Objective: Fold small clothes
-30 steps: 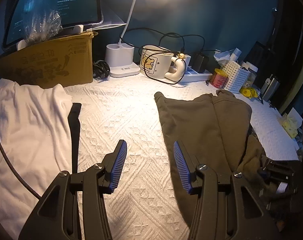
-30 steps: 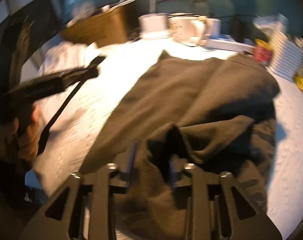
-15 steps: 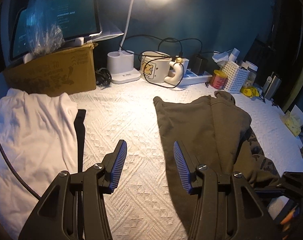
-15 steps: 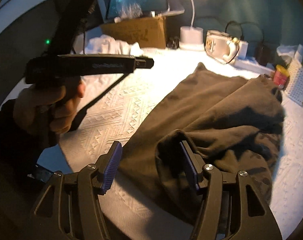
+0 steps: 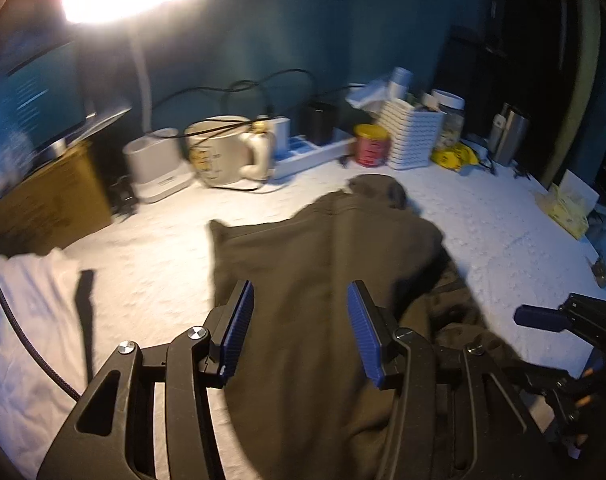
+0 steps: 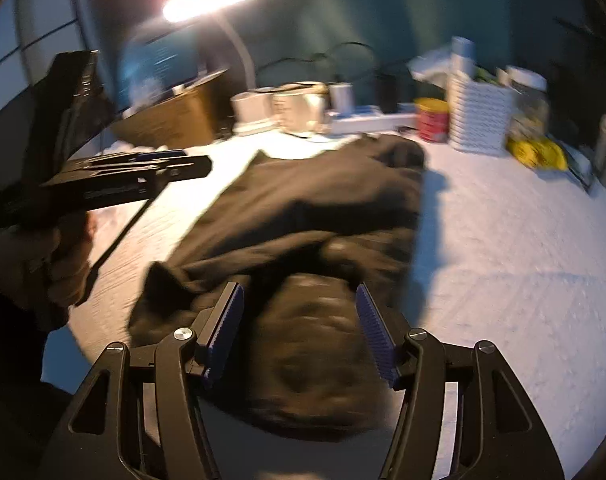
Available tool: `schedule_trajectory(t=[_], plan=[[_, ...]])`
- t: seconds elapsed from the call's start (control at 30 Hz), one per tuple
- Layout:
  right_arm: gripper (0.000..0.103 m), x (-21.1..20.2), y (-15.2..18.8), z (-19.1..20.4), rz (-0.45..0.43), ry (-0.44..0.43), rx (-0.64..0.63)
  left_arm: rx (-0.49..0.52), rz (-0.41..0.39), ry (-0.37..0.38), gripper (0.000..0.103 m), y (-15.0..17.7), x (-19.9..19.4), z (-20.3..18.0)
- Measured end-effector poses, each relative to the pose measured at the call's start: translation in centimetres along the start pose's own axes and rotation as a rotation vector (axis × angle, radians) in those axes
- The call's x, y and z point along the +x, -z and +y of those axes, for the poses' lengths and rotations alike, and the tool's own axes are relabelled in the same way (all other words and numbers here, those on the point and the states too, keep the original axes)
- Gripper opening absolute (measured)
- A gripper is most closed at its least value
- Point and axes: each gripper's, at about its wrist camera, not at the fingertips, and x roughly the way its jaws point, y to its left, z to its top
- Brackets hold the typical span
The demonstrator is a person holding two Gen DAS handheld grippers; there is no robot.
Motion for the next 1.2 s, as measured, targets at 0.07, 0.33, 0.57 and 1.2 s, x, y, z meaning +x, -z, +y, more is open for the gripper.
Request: schedule_trajectory(t=[0.07,0.33,0.57,1.2], plan=[[0.062,0.0,0.4,-1.9,-0.002,0.013,0.031,0.029,0.016,0.012,0.049,-0.6,0.9,-1.7],[0.062,0.6,1.2,-8.1,-0.005,0.035,0.129,0.203,0.089,0.044,0.049,-2.5,4.6,-8.5],[0.062,0.8,1.8,-11.8,-0.002,0.044,0.191,0.403,0.172,-0.009,0.049,-2.5,9.2,-13.9],[0.062,4.2,-1.0,-11.8,0.035,0.066,0.196,0.14,0.067,-0.149,0.004,-3.4,7.9,0.5]])
